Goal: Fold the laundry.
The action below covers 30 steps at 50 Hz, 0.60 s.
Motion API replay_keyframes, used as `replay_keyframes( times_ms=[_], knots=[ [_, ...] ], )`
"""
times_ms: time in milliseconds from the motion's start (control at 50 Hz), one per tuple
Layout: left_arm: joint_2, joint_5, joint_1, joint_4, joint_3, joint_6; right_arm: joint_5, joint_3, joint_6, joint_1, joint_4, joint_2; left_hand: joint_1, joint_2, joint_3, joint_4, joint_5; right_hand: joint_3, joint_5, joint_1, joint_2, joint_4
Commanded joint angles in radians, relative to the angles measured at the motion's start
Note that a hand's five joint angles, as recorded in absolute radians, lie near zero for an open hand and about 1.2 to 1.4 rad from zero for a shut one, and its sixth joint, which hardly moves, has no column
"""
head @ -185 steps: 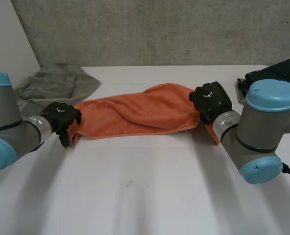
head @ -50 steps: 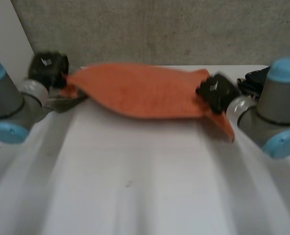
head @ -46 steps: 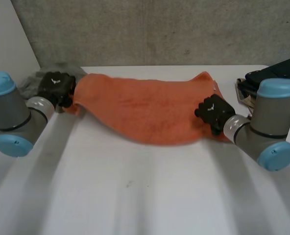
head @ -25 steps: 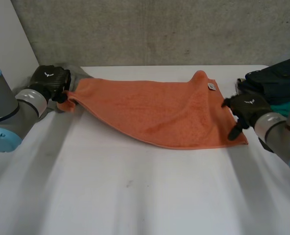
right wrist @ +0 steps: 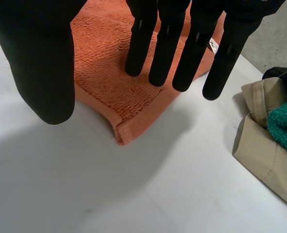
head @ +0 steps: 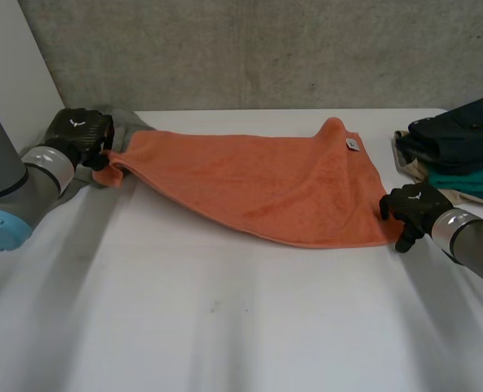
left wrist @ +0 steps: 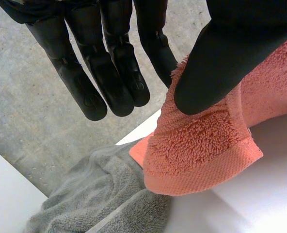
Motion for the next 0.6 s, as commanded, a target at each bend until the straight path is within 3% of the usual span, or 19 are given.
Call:
replay_keyframes(
  times_ms=[20, 360, 420, 440, 520, 600],
  knots=[
    [-0.001, -0.003, 0.001, 0.001, 0.004, -0.003, 0.019, -0.042, 0.004, 0.006, -0.033, 0.037, 0.245, 0.199, 0.204, 0.195, 0.233, 0.156, 0.158, 0.160, 0.160, 0.160],
    [-0.003, -0.005, -0.003, -0.022, 0.005, 0.002, 0.045, -0.093, 0.014, 0.027, -0.065, 0.079, 0.245, 0.199, 0.204, 0.195, 0.233, 0.262, 0.263, 0.266, 0.265, 0.266],
    [-0.004, -0.006, -0.006, -0.033, 0.005, 0.005, 0.048, -0.099, 0.019, 0.027, -0.062, 0.077, 0.245, 0.199, 0.204, 0.195, 0.233, 0.713, 0.714, 0.717, 0.716, 0.716],
    [-0.004, -0.006, -0.008, -0.036, 0.005, 0.006, 0.049, -0.099, 0.019, 0.027, -0.060, 0.074, 0.245, 0.199, 0.204, 0.195, 0.233, 0.715, 0.716, 0.719, 0.718, 0.718],
    [0.007, -0.006, -0.006, -0.084, -0.005, 0.045, 0.052, -0.084, 0.008, 0.023, -0.019, 0.034, 0.245, 0.199, 0.204, 0.195, 0.233, 0.715, 0.716, 0.719, 0.718, 0.718],
    [0.057, -0.009, -0.006, -0.202, -0.064, 0.178, 0.077, -0.021, -0.090, -0.011, 0.157, -0.113, 0.245, 0.199, 0.204, 0.195, 0.233, 0.715, 0.716, 0.719, 0.718, 0.718]
  ],
)
